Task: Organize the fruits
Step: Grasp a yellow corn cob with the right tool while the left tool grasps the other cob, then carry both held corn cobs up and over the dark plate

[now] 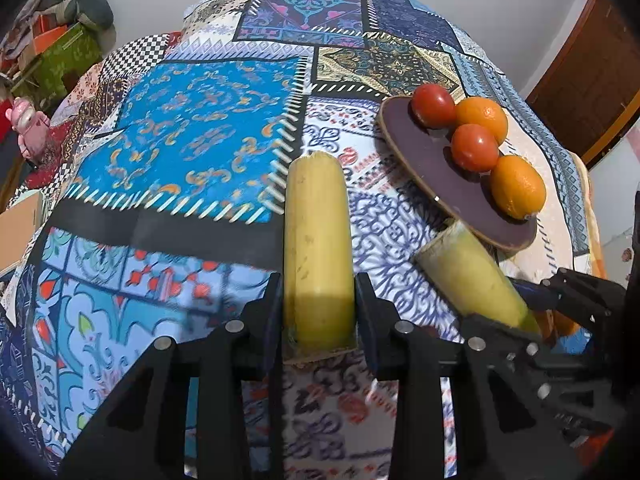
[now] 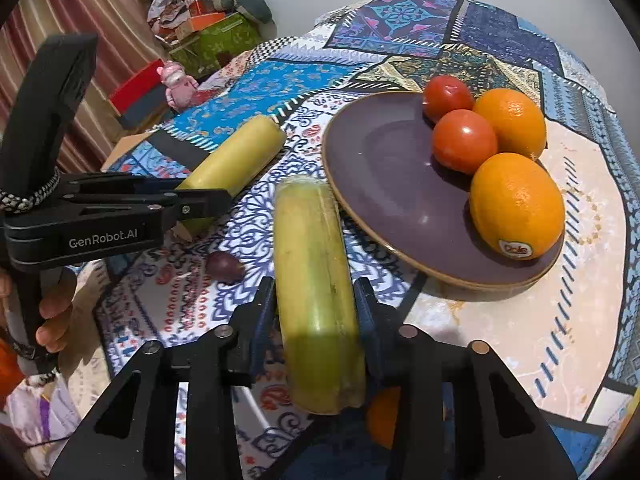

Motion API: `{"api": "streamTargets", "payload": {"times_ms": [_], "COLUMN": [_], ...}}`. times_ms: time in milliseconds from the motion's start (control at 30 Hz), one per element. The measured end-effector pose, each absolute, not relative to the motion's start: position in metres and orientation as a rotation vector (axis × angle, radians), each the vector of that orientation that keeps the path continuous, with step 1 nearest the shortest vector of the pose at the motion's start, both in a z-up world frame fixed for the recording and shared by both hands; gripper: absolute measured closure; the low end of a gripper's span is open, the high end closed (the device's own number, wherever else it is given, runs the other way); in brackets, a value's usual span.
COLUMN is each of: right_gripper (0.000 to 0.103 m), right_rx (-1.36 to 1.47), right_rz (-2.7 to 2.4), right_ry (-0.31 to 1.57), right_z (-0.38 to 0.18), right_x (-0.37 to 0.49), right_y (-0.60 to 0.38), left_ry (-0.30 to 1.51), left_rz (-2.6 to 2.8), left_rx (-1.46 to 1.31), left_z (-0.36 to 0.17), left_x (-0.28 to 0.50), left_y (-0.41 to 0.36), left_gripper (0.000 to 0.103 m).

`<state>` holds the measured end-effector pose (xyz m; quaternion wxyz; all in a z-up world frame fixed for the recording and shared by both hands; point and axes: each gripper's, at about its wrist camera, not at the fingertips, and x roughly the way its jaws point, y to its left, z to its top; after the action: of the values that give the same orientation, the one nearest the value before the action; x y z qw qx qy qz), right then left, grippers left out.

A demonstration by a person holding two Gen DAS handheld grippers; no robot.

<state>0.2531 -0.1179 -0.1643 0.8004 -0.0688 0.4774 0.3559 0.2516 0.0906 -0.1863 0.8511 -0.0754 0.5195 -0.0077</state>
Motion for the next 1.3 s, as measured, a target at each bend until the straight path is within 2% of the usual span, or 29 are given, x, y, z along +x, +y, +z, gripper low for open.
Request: {"api": "streamTargets", "payload": {"times_ms": [367, 500, 867, 1300], "right_gripper": [0.069, 0.066, 0.069, 0.069], "right_rx": [-0.184, -0.193, -0.211, -0.170], "right_rz": [0.763, 0.761, 0.767, 0.766], "right_ry": [1.038, 1.045, 1.019, 0.956], "right_z": [-0.163, -0.166, -0.169, -0.142], "right_x": [0.246, 0.255, 0.260, 0.253], "right_y": [-0.107, -0.099, -0.093, -0.108], "left_ry": [1.099, 1.113, 1.070, 1.045], "left_rz": [-0.063, -0.055, -0.048, -0.044], "left_rx": [-0.062, -0.052, -0.047, -0.079], "left_z": [-0.179, -0.184, -0.194, -0.175], "left_x": [0.201, 0.204, 0.224, 0.212], "left_y": [0.093, 0.089, 0.086, 0.085], "left_gripper": [0.068, 0.068, 0.069, 0.069]}}
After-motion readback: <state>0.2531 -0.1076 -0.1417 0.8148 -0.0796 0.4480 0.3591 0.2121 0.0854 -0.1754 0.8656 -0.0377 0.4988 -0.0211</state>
